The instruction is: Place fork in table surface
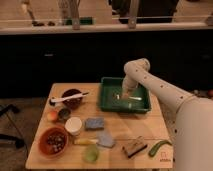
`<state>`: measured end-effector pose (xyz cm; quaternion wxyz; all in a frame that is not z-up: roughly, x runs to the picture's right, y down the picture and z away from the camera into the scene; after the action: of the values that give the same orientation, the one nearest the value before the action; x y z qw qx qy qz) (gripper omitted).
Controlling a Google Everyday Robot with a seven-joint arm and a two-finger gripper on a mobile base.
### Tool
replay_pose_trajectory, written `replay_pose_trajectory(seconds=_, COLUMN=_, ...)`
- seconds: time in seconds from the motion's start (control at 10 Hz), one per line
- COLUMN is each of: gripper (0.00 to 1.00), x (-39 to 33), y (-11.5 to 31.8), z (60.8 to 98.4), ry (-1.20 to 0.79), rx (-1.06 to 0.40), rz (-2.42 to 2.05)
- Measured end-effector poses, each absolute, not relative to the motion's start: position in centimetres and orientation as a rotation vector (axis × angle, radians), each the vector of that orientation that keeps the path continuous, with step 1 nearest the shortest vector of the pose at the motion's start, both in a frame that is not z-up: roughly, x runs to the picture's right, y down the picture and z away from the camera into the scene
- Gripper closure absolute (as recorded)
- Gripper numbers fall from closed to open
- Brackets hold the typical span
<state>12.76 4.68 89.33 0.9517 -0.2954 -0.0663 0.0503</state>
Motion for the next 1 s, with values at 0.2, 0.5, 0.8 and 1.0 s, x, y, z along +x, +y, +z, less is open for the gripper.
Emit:
replay_pose_trajectory(seconds=0.2, gripper=0.95, x=13.0, y=5.2, z=88.3, ry=-0.137, rx=-0.595, rz=0.083)
replay_pose_trajectory(seconds=0.5, gripper=0.95, x=12.8, y=5.1, z=86.1, ry=-0.142, rx=-0.593, rz=0.058)
replay_pose_trajectory(seconds=0.8, gripper=0.95, x=12.4, y=5.9, z=85.2, ry=-0.152, rx=-0.584, rz=0.034)
replay_pose_trajectory(seconds=1.0, gripper=1.0, x=12.2, y=5.7, z=84.2, ry=-0.154, rx=-0.58, rz=0.027)
